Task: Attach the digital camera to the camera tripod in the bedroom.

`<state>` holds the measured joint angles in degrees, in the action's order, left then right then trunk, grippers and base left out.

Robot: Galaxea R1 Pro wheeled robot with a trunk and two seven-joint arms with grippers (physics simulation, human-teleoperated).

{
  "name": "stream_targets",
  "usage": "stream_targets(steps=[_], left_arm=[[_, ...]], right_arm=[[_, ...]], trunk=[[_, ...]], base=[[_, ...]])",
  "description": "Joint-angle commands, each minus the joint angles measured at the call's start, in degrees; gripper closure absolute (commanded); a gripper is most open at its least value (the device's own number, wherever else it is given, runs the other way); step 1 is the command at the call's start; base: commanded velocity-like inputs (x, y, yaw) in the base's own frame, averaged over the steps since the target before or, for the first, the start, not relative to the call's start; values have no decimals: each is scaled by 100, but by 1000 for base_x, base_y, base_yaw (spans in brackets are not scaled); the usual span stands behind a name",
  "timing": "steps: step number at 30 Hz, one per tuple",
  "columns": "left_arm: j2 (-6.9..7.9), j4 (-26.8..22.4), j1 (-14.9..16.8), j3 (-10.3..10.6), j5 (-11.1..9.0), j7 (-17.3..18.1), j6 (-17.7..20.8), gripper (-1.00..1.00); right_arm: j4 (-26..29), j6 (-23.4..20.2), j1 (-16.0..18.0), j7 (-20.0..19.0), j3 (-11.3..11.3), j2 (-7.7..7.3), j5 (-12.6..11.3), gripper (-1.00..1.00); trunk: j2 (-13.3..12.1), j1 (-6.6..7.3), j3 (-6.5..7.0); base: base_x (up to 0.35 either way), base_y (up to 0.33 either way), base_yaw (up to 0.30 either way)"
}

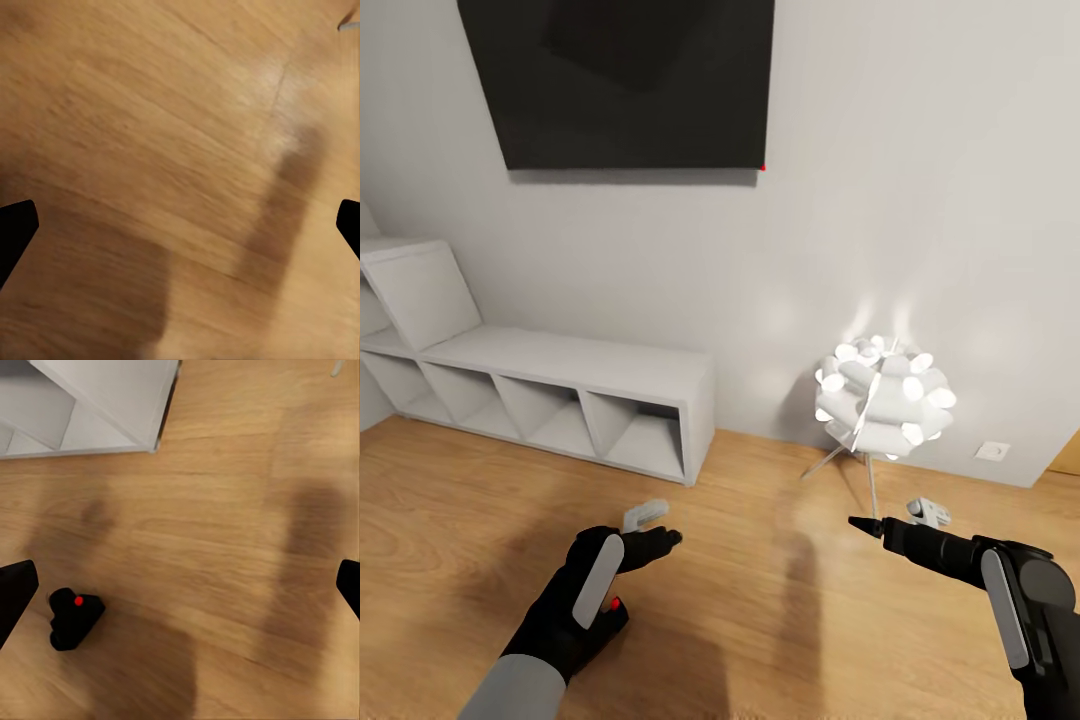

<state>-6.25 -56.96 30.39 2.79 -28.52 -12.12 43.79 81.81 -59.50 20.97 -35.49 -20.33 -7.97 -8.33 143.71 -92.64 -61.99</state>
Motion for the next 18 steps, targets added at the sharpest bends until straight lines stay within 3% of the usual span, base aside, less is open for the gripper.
stream_targets(steps=[1,18], left_arm=[[1,-7,2,7,-62,-54,15,-100],[1,-8,2,4,-61,-80,15,-100]], right_arm=[[2,-42,4,7,-6,-1,-37,-100],[5,-35,4,13,2,6,-13,-100]], trunk=[[4,-1,-28],[27,-45,-405]], base=[[0,0,0],[0,0,0]])
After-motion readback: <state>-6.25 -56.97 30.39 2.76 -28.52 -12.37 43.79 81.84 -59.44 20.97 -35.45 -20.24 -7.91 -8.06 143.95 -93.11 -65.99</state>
